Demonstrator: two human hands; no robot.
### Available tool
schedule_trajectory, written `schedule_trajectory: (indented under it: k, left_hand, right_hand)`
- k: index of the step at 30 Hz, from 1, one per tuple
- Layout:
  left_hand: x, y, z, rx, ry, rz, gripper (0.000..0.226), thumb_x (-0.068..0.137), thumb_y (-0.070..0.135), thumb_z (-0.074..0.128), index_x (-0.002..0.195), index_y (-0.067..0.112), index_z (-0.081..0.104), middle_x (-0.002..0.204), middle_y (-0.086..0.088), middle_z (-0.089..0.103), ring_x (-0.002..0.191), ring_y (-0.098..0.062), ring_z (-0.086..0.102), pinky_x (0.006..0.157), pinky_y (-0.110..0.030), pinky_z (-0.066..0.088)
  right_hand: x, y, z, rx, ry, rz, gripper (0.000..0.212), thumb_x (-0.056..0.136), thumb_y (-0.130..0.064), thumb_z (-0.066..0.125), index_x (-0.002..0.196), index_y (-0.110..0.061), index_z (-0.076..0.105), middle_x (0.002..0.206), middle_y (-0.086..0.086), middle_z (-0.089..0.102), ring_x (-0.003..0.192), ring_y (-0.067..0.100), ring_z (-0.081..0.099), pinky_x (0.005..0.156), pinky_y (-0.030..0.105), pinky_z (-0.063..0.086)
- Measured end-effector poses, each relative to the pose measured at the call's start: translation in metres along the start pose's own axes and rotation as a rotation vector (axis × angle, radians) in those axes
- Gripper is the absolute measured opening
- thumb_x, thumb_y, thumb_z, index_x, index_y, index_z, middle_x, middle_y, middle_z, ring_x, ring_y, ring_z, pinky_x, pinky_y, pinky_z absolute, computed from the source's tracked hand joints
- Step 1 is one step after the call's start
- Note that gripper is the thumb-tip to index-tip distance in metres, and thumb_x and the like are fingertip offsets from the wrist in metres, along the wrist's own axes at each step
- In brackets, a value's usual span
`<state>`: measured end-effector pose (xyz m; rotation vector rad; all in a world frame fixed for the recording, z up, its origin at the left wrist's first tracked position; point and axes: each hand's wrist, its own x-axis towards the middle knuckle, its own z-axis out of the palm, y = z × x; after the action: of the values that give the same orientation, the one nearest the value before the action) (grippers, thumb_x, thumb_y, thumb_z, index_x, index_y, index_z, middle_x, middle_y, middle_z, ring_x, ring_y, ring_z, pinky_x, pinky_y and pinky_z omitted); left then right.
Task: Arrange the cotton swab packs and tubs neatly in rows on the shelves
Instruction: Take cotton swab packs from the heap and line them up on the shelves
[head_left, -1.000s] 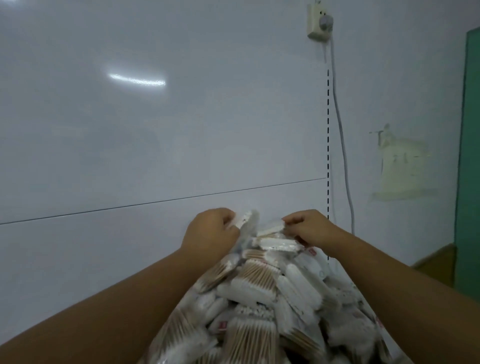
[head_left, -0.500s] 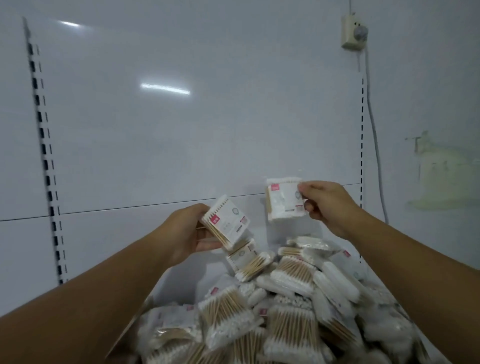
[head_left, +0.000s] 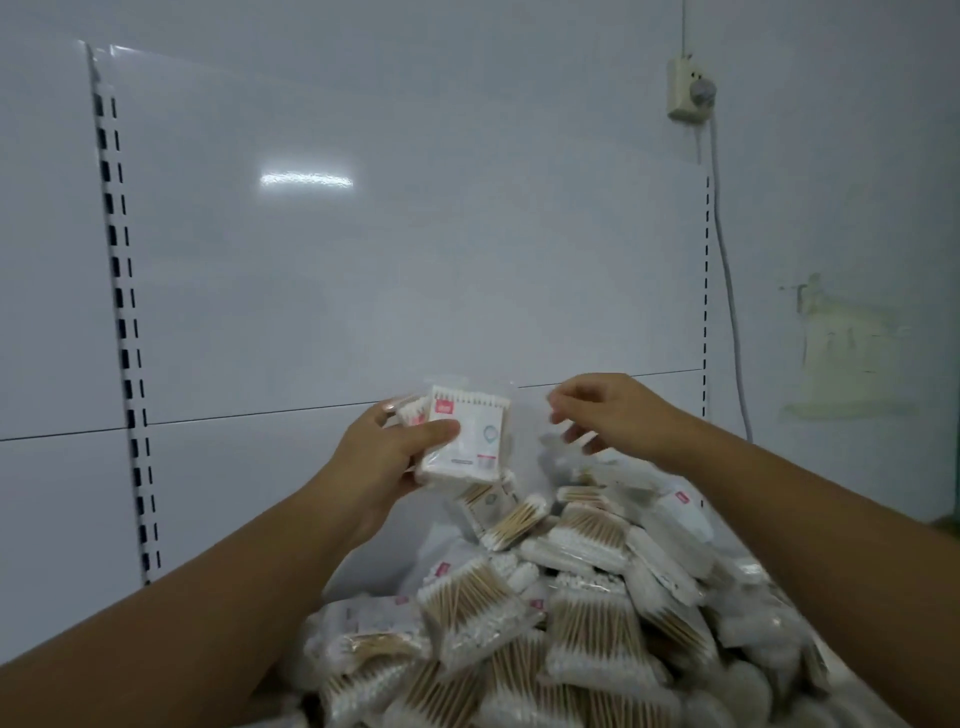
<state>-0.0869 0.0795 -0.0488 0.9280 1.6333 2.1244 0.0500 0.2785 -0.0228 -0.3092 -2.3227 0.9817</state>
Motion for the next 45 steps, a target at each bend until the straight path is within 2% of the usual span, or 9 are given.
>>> schedule_trajectory:
  k: [3, 6, 14, 20, 26, 29, 34, 38, 45]
  left_hand:
    - [0.0, -0.004, -0.012, 0.023, 0.01, -0.01, 0.037, 0.082, 0.004, 0.07, 0.117, 0.009, 0.06, 0.101, -0.01, 0.074, 0.09, -0.028, 0.072, 0.068, -0.034, 0.055]
    - [0.0, -0.006, -0.012, 0.038, 0.02, -0.047, 0.03, 0.084, 0.005, 0.068, 0.113, 0.007, 0.061, 0.095, -0.01, 0.075, 0.085, -0.026, 0.073, 0.064, -0.031, 0.056]
    - [-0.005, -0.007, -0.011, 0.058, -0.003, -0.09, 0.028, 0.085, 0.007, 0.067, 0.113, 0.004, 0.063, 0.098, -0.013, 0.074, 0.087, -0.026, 0.071, 0.067, -0.03, 0.056]
    - [-0.011, -0.012, -0.02, 0.048, 0.031, -0.1, 0.022, 0.085, 0.008, 0.067, 0.106, 0.005, 0.065, 0.097, -0.013, 0.075, 0.082, -0.024, 0.07, 0.064, -0.03, 0.053]
    - [-0.017, -0.004, -0.026, -0.07, 0.006, -0.108, 0.024, 0.087, 0.007, 0.061, 0.11, 0.0, 0.063, 0.105, -0.018, 0.072, 0.076, -0.021, 0.072, 0.053, -0.024, 0.054]
    - [-0.032, 0.008, -0.04, -0.111, 0.002, -0.102, 0.024, 0.086, 0.012, 0.059, 0.109, 0.004, 0.061, 0.102, -0.019, 0.072, 0.068, -0.018, 0.07, 0.045, -0.019, 0.047]
    - [-0.088, 0.022, -0.094, -0.096, 0.089, -0.129, 0.038, 0.078, 0.016, 0.061, 0.114, 0.007, 0.06, 0.099, -0.016, 0.074, 0.08, -0.027, 0.073, 0.07, -0.04, 0.06]
    - [-0.152, 0.033, -0.163, -0.157, 0.248, -0.142, 0.051, 0.07, 0.021, 0.063, 0.118, 0.008, 0.057, 0.102, -0.018, 0.073, 0.083, -0.032, 0.073, 0.061, -0.041, 0.061]
    - [-0.305, 0.073, -0.325, -0.087, 0.512, -0.04, 0.045, 0.07, 0.02, 0.067, 0.114, 0.009, 0.063, 0.104, -0.013, 0.073, 0.088, -0.025, 0.072, 0.075, -0.037, 0.06]
  right_hand:
    - [-0.005, 0.04, -0.041, -0.505, -0.033, 0.169, 0.033, 0.09, -0.035, 0.063, 0.119, -0.017, 0.061, 0.115, 0.001, 0.062, 0.104, 0.019, 0.059, 0.09, 0.029, 0.045]
    - [-0.017, 0.064, -0.043, -0.451, -0.19, 0.333, 0.036, 0.087, -0.04, 0.067, 0.116, -0.02, 0.06, 0.112, 0.0, 0.061, 0.1, 0.022, 0.062, 0.082, 0.032, 0.05]
    - [-0.014, 0.08, -0.031, -0.234, 0.014, 0.17, 0.01, 0.085, -0.021, 0.072, 0.092, -0.014, 0.071, 0.081, -0.002, 0.068, 0.07, 0.01, 0.062, 0.053, 0.015, 0.044]
    - [-0.024, 0.07, -0.028, -0.118, 0.057, 0.07, 0.009, 0.089, -0.017, 0.067, 0.095, -0.012, 0.072, 0.09, 0.002, 0.071, 0.062, 0.005, 0.061, 0.042, 0.01, 0.038]
    - [-0.03, 0.024, -0.017, 0.085, 0.188, 0.023, 0.029, 0.1, -0.027, 0.047, 0.094, -0.009, 0.069, 0.087, 0.007, 0.071, 0.079, 0.022, 0.065, 0.071, 0.033, 0.056]
    - [-0.035, -0.018, 0.014, 0.25, 0.052, 0.033, 0.041, 0.103, -0.033, 0.039, 0.094, -0.006, 0.069, 0.084, 0.011, 0.072, 0.073, 0.022, 0.066, 0.063, 0.029, 0.057]
    - [-0.036, -0.08, 0.087, 0.283, -0.168, -0.099, 0.032, 0.1, -0.033, 0.043, 0.086, -0.012, 0.064, 0.065, 0.014, 0.063, 0.044, 0.014, 0.055, 0.04, 0.02, 0.042]
    - [-0.041, -0.142, 0.151, 0.377, -0.33, -0.132, 0.019, 0.097, -0.025, 0.052, 0.09, -0.014, 0.065, 0.065, 0.012, 0.064, 0.048, 0.018, 0.054, 0.04, 0.022, 0.045]
    - [-0.098, -0.275, 0.319, 0.523, -0.728, -0.106, 0.011, 0.091, -0.021, 0.06, 0.09, -0.011, 0.065, 0.077, 0.009, 0.069, 0.062, 0.02, 0.061, 0.052, 0.023, 0.055]
